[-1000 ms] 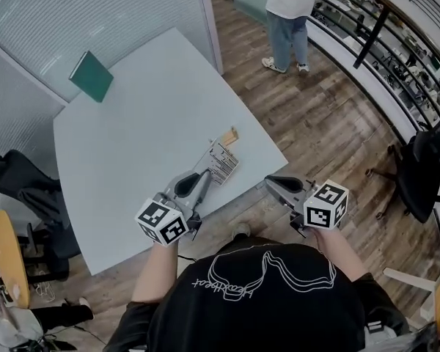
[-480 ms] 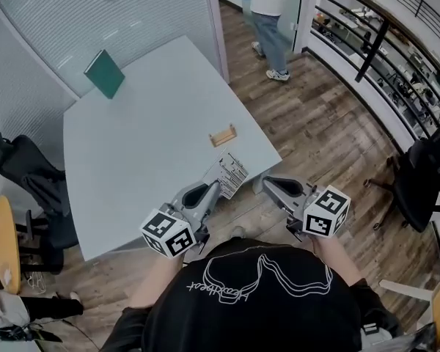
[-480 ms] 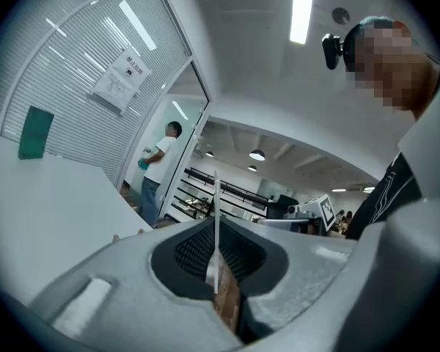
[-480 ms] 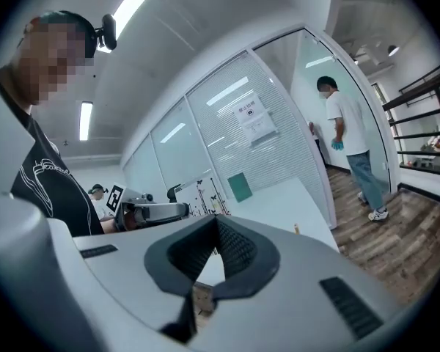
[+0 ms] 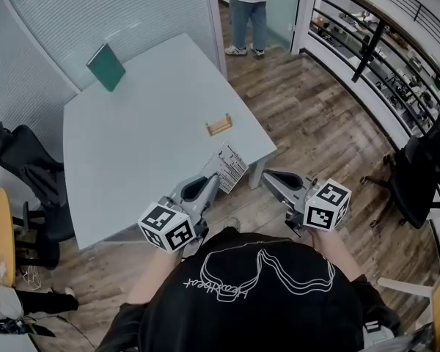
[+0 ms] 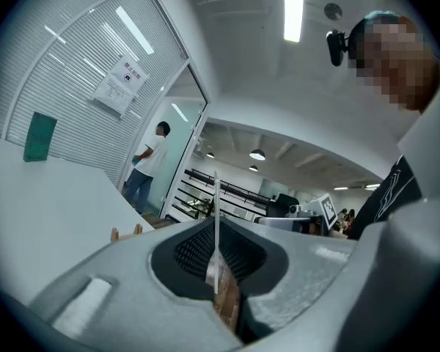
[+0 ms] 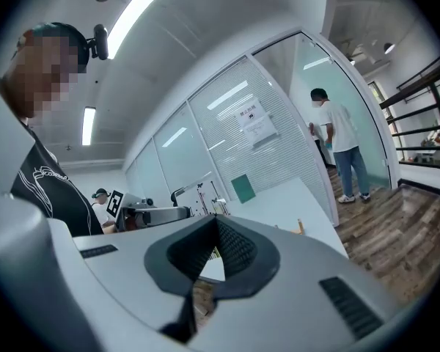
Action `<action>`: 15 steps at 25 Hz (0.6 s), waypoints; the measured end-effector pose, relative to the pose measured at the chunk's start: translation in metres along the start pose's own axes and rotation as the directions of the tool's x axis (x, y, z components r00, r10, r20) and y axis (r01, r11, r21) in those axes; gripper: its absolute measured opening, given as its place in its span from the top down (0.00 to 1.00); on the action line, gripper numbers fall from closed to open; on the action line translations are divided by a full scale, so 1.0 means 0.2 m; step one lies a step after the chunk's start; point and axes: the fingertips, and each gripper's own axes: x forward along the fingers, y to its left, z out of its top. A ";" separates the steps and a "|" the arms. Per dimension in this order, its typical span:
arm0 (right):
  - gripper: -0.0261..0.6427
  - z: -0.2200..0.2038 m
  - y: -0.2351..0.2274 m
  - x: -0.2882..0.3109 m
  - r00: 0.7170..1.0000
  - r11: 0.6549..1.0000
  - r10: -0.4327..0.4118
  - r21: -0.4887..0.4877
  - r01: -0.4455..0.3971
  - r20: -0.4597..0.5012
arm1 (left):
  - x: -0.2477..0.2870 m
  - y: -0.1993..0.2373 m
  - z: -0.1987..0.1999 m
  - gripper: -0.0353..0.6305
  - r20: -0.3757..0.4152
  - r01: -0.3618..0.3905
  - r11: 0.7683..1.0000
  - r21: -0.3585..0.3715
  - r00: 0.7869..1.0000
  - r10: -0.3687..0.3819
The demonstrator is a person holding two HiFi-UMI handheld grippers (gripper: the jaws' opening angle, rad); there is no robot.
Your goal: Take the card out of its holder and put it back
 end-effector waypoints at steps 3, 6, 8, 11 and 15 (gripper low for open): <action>0.95 0.00 0.00 0.04 1.000 1.000 0.008 0.007 -0.008 -0.007 | -0.01 0.04 0.01 0.91 -0.003 -0.005 1.000 -0.003 1.000 0.005; 0.95 0.00 -0.01 0.11 1.000 1.000 0.015 0.010 -0.015 -0.017 | 0.00 0.11 0.04 0.91 0.001 -0.004 1.000 -0.013 1.000 0.004; 0.95 0.00 -0.03 0.16 1.000 1.000 0.011 0.018 -0.010 -0.027 | 0.00 0.17 0.07 0.91 0.001 0.001 1.000 -0.011 1.000 -0.001; 0.95 -0.01 -0.07 0.25 0.999 0.999 0.002 0.033 0.000 -0.043 | 0.03 0.28 0.10 0.91 -0.005 0.008 1.000 -0.015 1.000 -0.008; 0.95 -0.02 -0.15 0.34 0.998 0.998 -0.010 0.058 0.013 -0.058 | 0.11 0.45 0.11 0.91 -0.037 0.006 1.000 -0.020 0.999 -0.007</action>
